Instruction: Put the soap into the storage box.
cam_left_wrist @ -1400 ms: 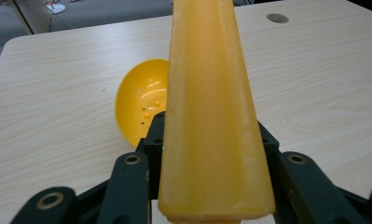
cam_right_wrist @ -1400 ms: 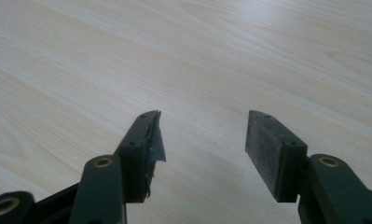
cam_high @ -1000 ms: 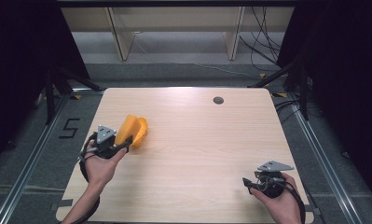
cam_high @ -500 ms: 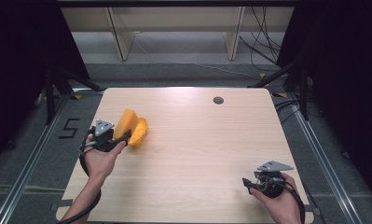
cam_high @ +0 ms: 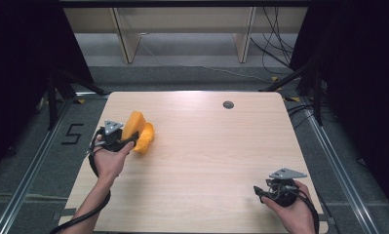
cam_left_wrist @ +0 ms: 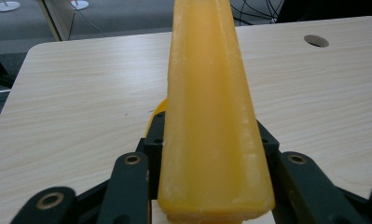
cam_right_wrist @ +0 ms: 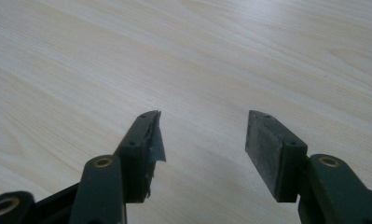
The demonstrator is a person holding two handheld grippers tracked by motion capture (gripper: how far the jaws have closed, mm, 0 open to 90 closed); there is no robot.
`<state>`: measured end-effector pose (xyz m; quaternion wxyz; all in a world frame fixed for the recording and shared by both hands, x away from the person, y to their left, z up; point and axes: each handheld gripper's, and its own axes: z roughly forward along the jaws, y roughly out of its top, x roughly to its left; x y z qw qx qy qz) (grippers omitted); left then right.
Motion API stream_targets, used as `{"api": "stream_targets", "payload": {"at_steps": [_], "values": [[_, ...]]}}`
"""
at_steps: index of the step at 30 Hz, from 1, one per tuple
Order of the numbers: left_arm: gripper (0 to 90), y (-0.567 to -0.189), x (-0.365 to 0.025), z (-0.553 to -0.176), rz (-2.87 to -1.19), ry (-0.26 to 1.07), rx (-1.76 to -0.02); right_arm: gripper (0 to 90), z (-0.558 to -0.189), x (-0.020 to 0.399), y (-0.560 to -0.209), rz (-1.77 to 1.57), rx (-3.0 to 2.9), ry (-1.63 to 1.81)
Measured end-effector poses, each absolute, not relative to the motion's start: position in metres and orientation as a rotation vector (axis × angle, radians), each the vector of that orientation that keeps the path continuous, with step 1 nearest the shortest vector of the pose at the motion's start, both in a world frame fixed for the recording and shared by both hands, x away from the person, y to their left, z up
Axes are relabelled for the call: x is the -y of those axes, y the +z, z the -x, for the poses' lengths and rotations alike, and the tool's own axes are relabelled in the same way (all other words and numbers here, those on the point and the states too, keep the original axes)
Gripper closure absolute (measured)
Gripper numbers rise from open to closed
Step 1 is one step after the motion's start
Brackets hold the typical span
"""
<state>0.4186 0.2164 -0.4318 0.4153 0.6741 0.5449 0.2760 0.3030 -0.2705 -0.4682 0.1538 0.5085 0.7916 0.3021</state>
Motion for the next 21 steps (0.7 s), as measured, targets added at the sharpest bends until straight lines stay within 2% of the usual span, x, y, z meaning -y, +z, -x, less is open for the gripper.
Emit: {"api": "stream_targets", "payload": {"at_steps": [21], "values": [[60.4, -0.446, -0.213, -0.432, -1.707, 0.690, -1.402, 45.5, -0.303, 0.271, -0.467, -1.448, -2.257, 0.865]]}}
